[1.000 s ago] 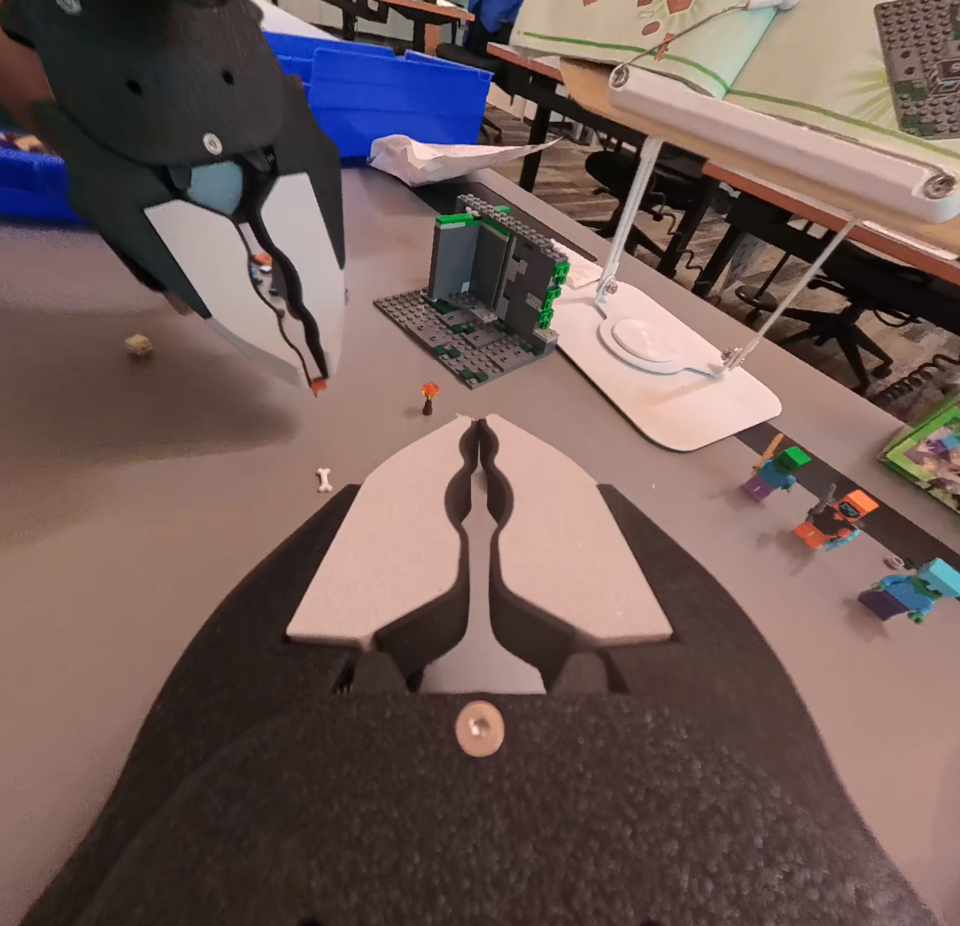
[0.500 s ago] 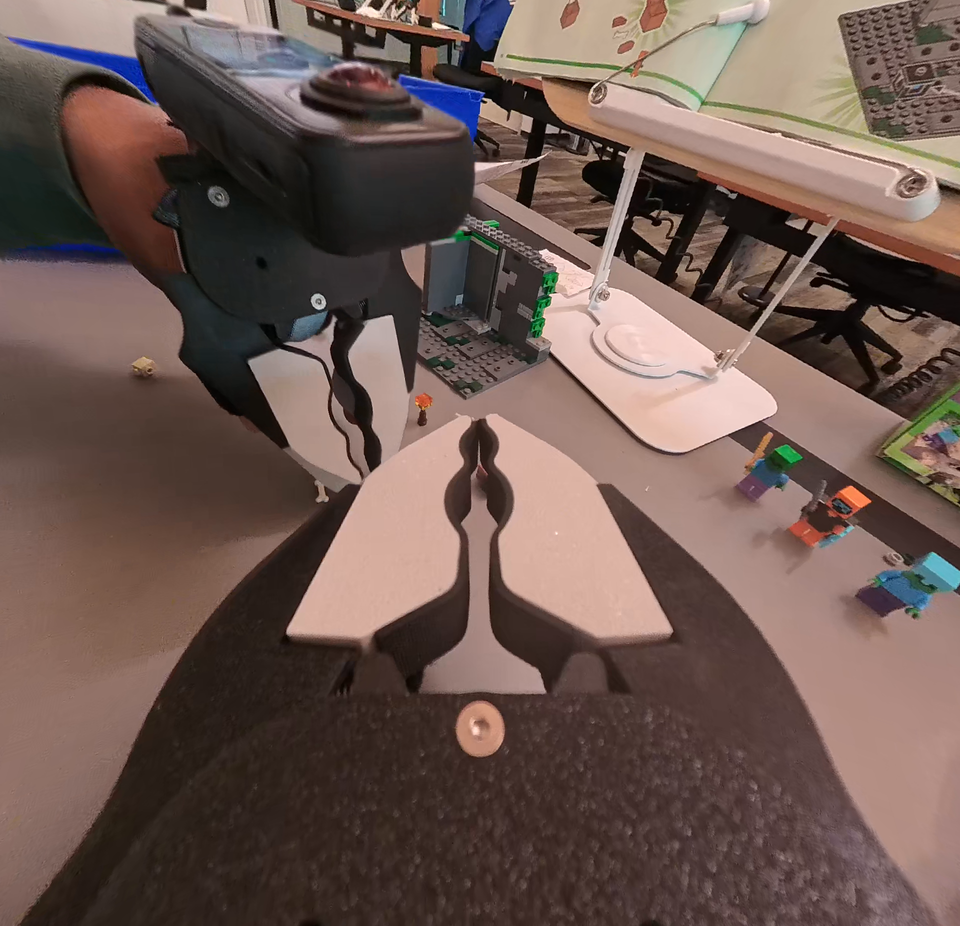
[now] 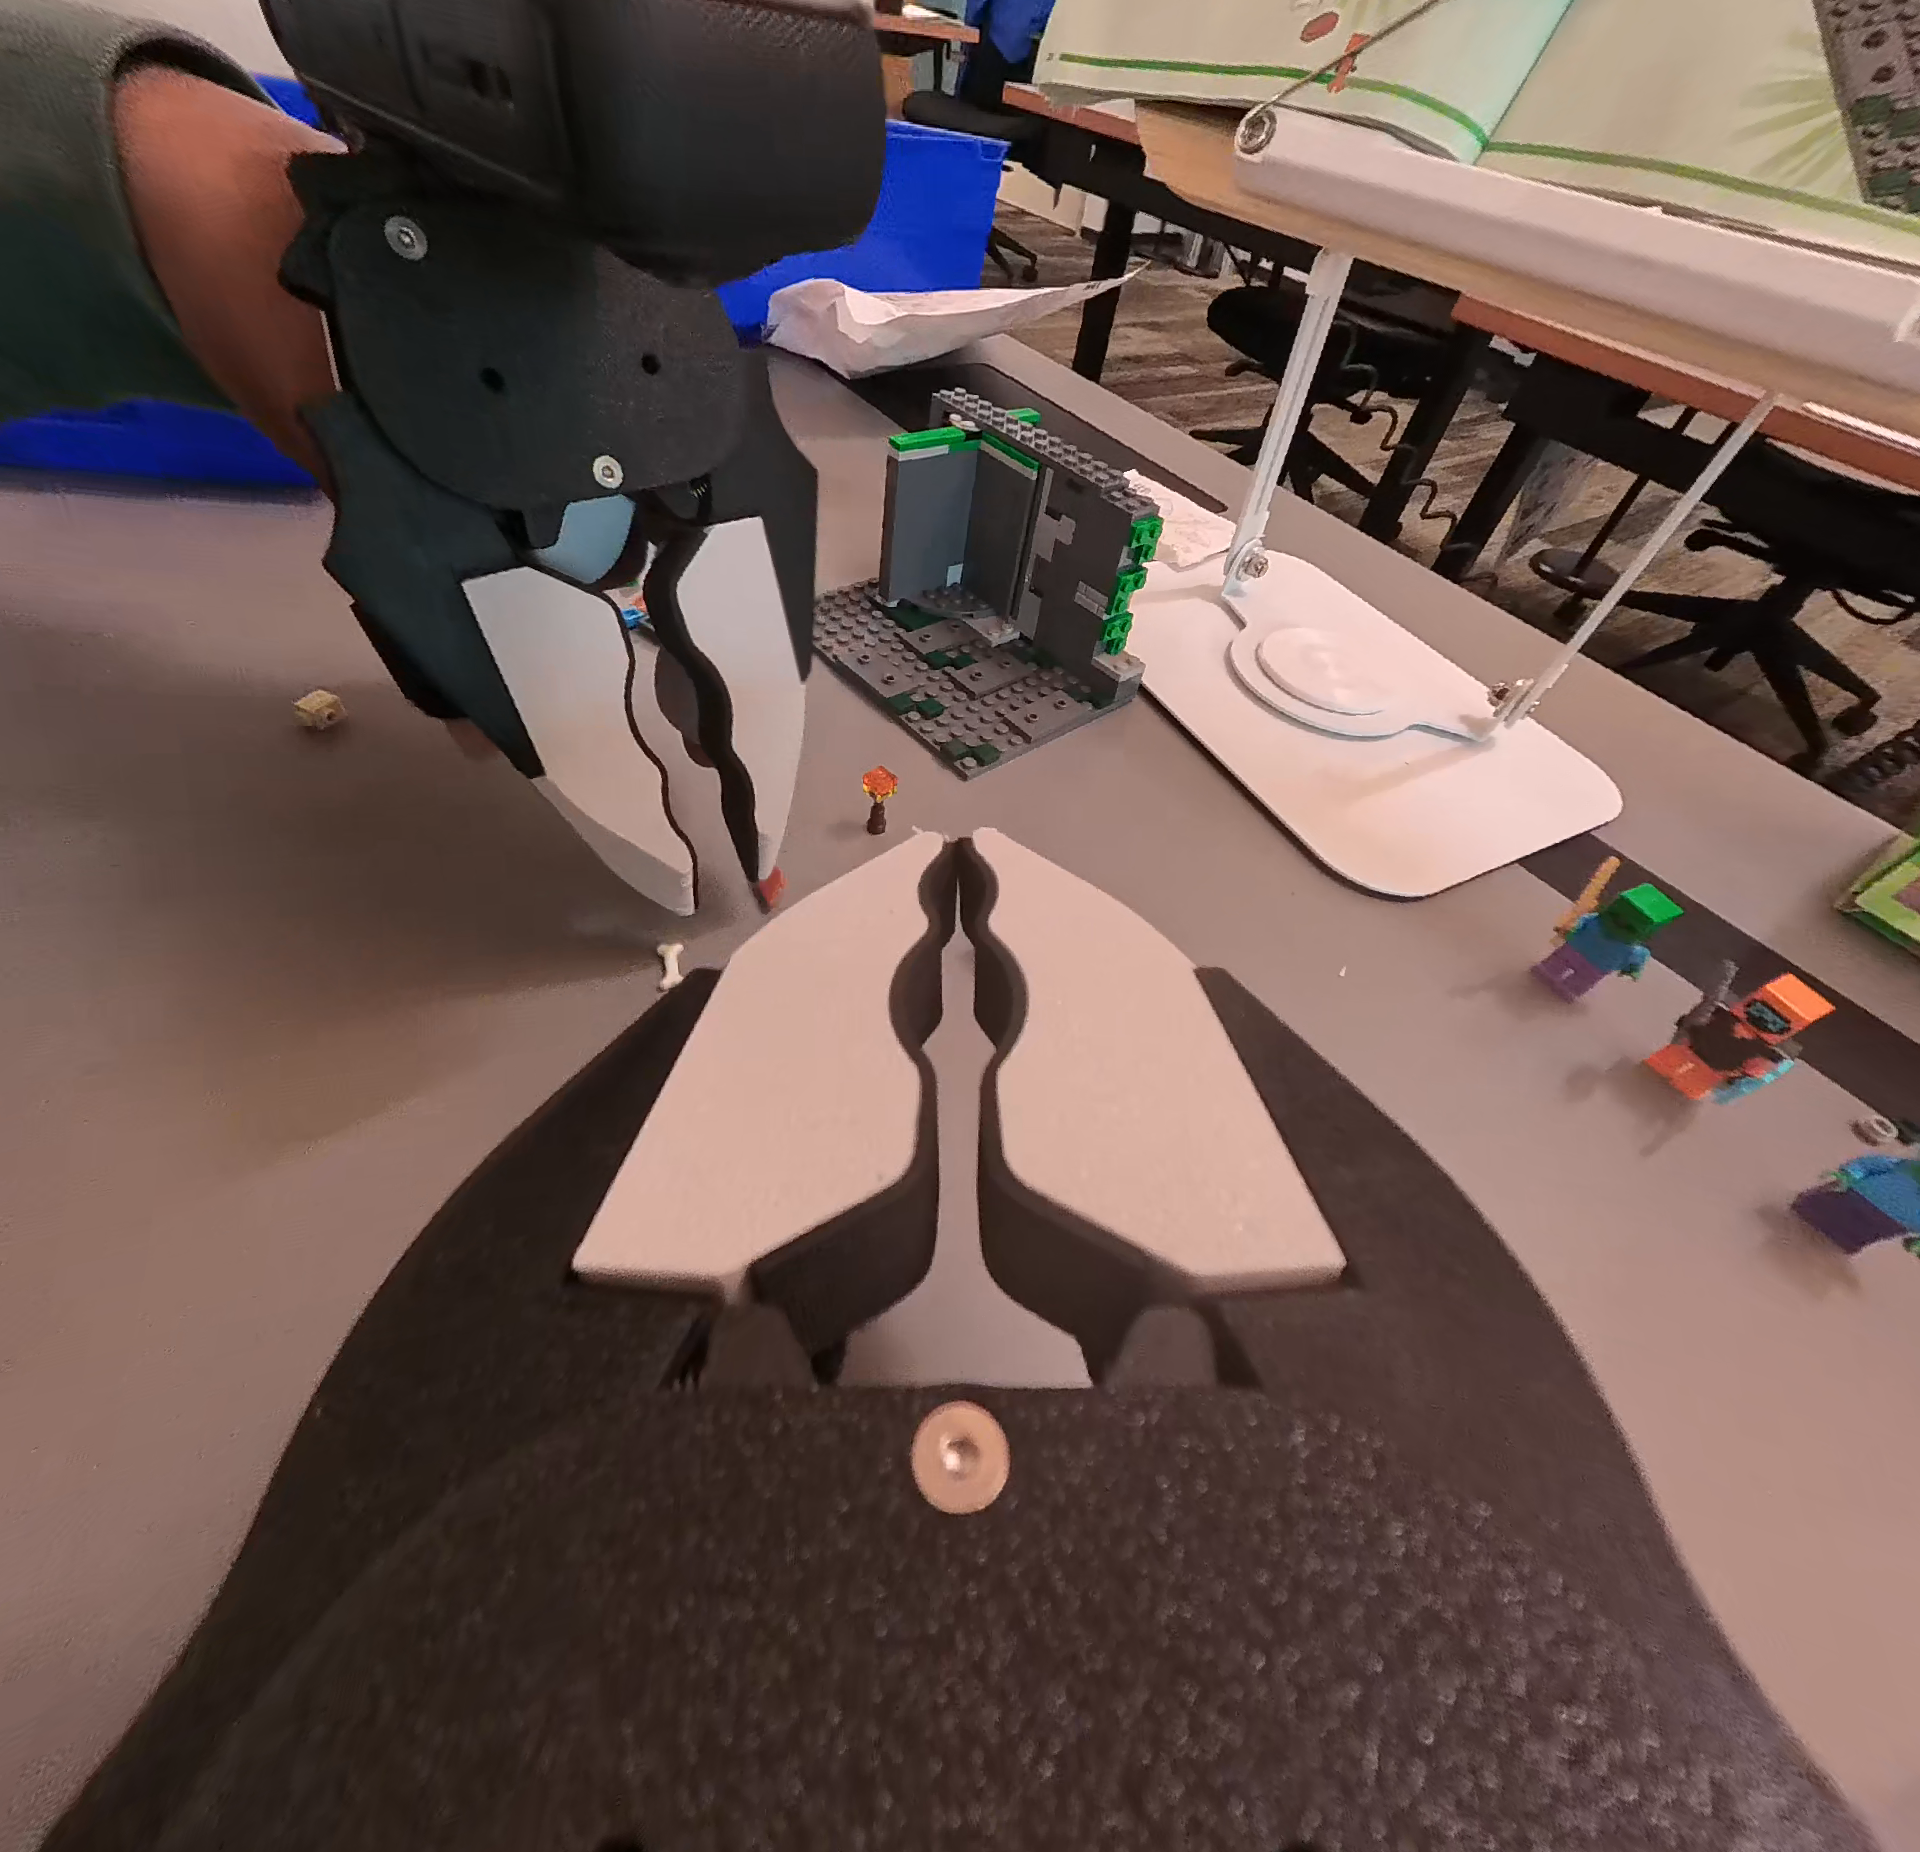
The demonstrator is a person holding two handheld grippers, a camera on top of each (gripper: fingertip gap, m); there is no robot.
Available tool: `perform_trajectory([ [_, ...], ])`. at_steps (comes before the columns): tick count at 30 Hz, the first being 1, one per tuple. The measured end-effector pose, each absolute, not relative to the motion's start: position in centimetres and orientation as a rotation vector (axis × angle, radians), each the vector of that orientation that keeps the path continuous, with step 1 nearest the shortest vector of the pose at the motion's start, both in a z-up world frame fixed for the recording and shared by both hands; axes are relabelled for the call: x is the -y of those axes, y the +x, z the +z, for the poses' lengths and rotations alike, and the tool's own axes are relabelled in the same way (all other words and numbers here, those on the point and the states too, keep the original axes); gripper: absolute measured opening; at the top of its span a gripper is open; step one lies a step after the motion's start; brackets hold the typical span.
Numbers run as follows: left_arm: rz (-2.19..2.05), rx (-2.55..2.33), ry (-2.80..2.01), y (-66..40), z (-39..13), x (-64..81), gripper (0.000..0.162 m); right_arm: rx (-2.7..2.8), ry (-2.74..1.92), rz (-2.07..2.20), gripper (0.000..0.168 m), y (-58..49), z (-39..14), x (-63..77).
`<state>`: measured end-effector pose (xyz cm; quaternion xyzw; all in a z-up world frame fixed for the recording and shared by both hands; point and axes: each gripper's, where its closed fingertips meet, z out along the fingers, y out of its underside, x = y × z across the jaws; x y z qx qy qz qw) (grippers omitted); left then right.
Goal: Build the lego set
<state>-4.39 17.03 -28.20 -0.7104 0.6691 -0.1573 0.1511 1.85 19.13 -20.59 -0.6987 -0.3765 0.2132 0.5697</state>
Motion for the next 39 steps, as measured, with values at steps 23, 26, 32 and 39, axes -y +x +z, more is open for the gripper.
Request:
perform_trajectory([
  [23, -0.391, -1.958, -2.021, -5.3, -29.7, -18.5, 0.008, 0.891, -1.657, 0.513, 0.0, 1.8, -21.0, -19.1],
  [26, -0.401, -1.934, -1.996, -5.6, -28.4, -18.5, 0.009, 0.889, -1.659, 0.517, 0.0, 1.8, -21.1, -19.1],
  [32, -0.315, -1.824, -2.011, -9.7, -24.5, -20.3, 0.009, 0.89, -1.664, 0.526, 0.0, 1.7, -21.2, -19.1],
  [39, -0.143, -1.703, -2.128, -16.2, -23.9, -22.3, 0.009, 0.899, -1.665, 0.522, 0.0, 1.6, -21.3, -19.0],
])
